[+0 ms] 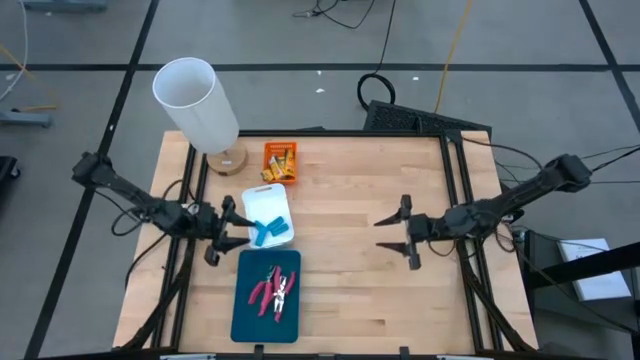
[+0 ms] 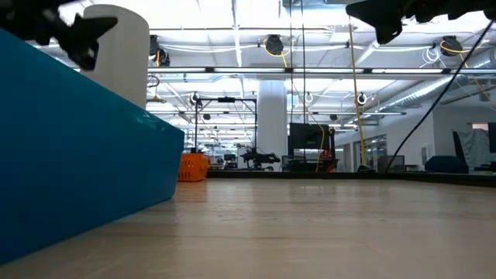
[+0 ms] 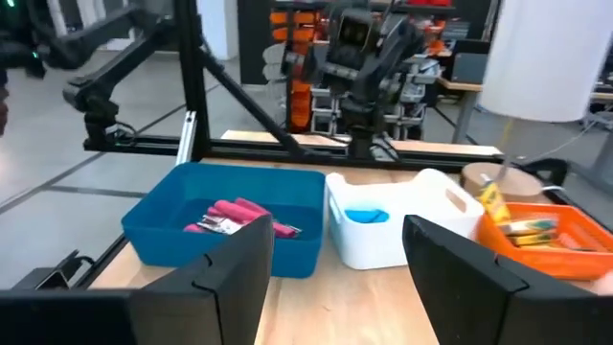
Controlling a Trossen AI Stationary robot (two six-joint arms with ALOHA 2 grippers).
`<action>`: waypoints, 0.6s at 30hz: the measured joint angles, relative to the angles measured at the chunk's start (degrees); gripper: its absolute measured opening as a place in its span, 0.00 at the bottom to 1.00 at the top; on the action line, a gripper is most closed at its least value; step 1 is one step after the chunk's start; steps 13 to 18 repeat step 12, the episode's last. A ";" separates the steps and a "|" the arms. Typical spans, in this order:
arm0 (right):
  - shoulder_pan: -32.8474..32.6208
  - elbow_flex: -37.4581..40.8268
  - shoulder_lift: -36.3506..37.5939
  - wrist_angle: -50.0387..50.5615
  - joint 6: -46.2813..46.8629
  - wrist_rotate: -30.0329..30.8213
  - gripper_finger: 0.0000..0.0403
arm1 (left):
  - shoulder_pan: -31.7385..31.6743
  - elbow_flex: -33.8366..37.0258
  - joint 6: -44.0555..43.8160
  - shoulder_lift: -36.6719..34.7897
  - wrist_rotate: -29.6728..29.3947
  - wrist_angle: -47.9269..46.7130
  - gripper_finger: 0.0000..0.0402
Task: Pick & Place School Supplies
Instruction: Return to Home Position
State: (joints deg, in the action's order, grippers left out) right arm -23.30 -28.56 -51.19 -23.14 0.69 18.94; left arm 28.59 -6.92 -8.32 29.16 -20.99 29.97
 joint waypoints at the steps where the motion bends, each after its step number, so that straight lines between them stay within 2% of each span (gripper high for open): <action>1: 0.30 0.00 1.59 1.53 0.11 -0.02 0.56 | -0.34 1.55 -0.25 -1.21 0.08 0.76 0.54; 5: 2.02 1.19 7.89 4.56 -0.04 -3.07 0.56 | -1.46 6.15 -2.28 -5.60 0.03 1.56 0.54; 12: 5.94 11.00 21.71 4.34 2.26 -7.02 0.57 | -2.35 6.03 -1.51 -7.21 0.15 -0.67 0.54; 18: 5.94 11.00 21.71 4.34 2.26 -7.02 0.57 | -2.35 6.03 -1.51 -7.21 0.15 -0.67 0.54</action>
